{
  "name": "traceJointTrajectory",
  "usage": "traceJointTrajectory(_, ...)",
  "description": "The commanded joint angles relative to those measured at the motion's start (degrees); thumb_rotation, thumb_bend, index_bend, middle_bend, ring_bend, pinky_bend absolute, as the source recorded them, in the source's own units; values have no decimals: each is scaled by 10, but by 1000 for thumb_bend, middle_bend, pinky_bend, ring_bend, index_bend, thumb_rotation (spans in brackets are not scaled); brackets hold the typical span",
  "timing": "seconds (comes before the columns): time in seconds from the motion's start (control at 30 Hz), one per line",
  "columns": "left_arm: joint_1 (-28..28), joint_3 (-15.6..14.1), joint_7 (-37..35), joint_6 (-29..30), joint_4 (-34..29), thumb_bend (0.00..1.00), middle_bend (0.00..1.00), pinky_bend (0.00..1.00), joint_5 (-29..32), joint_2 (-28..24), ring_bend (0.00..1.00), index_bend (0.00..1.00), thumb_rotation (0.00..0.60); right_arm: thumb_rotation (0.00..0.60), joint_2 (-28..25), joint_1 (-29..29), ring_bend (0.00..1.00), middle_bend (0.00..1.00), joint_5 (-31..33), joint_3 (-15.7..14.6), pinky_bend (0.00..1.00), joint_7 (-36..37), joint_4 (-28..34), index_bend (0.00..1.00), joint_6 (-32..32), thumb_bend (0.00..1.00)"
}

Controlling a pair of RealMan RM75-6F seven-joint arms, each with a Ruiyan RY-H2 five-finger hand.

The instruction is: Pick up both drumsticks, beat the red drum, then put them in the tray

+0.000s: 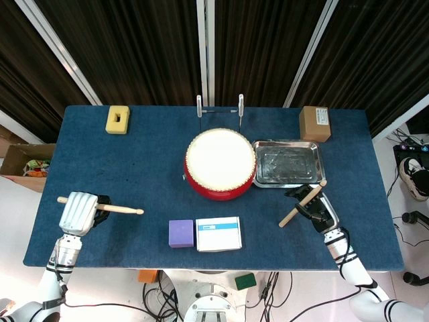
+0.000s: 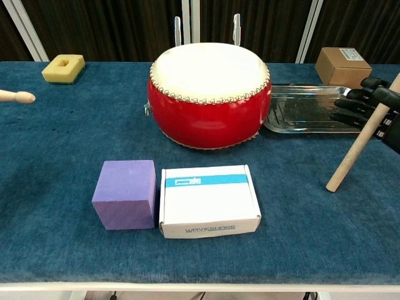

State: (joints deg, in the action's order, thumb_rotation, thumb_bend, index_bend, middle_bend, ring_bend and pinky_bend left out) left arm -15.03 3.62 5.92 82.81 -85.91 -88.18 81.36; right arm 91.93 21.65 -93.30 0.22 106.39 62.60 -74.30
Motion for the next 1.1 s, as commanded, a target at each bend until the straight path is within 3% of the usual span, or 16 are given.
traceJointTrajectory(0.03, 1, -1, 1, 0, -1, 641, 1000, 1000, 0, -1, 1000, 990, 600, 600, 8, 4, 305, 514, -15, -15, 334, -27, -2, 546, -2, 176)
traceJointTrajectory(0.23, 2, -2, 0, 2, -4, 641, 1000, 1000, -4, -2, 1000, 989, 600, 600, 24, 7, 346, 548, -18, -32, 368, -75, -11, 585, 11, 158)
traceJointTrajectory(0.47, 1, -5, -3, -3, -4, 641, 1000, 1000, -6, -5, 1000, 988, 600, 600, 58, 3, 465, 669, -7, -40, 464, -126, -42, 710, 26, 77)
traceJointTrajectory(0.67, 2, -6, -10, -2, 0, 641, 1000, 1000, -8, -6, 1000, 988, 600, 600, 89, 0, 693, 874, 2, -36, 608, -162, -64, 977, 27, 68)
traceJointTrajectory(0.73, 1, -6, -11, -2, 1, 641, 1000, 1000, -9, -6, 1000, 988, 600, 600, 97, 0, 778, 919, 5, -33, 677, -170, -68, 1000, 28, 71)
traceJointTrajectory(0.8, 1, -6, -13, -2, 1, 641, 1000, 1000, -10, -5, 1000, 988, 600, 600, 104, 0, 867, 973, 9, -29, 765, -179, -72, 1000, 26, 145)
traceJointTrajectory(0.87, 0, -4, -16, -2, 2, 642, 1000, 1000, -10, -5, 1000, 988, 600, 600, 112, -2, 945, 999, 12, -25, 850, -194, -79, 1000, 21, 372)
traceJointTrajectory(0.9, -1, -3, -17, -2, 2, 641, 1000, 1000, -10, -5, 1000, 988, 600, 600, 115, -3, 976, 1000, 13, -24, 889, -202, -83, 1000, 19, 539)
traceJointTrajectory(0.97, -4, -1, -21, -5, 2, 641, 1000, 1000, -10, -6, 1000, 989, 600, 600, 118, -1, 999, 1000, 7, -25, 933, -220, -86, 1000, 13, 734)
traceJointTrajectory(1.0, -6, -1, -21, -8, 3, 641, 1000, 1000, -10, -7, 1000, 988, 600, 600, 117, 0, 1000, 1000, 3, -26, 952, -231, -85, 1000, 11, 785)
traceJointTrajectory(1.1, -12, 1, -14, -16, 4, 641, 1000, 1000, -11, -10, 1000, 988, 600, 600, 104, 6, 1000, 1000, -11, -29, 994, -284, -76, 1000, 1, 817)
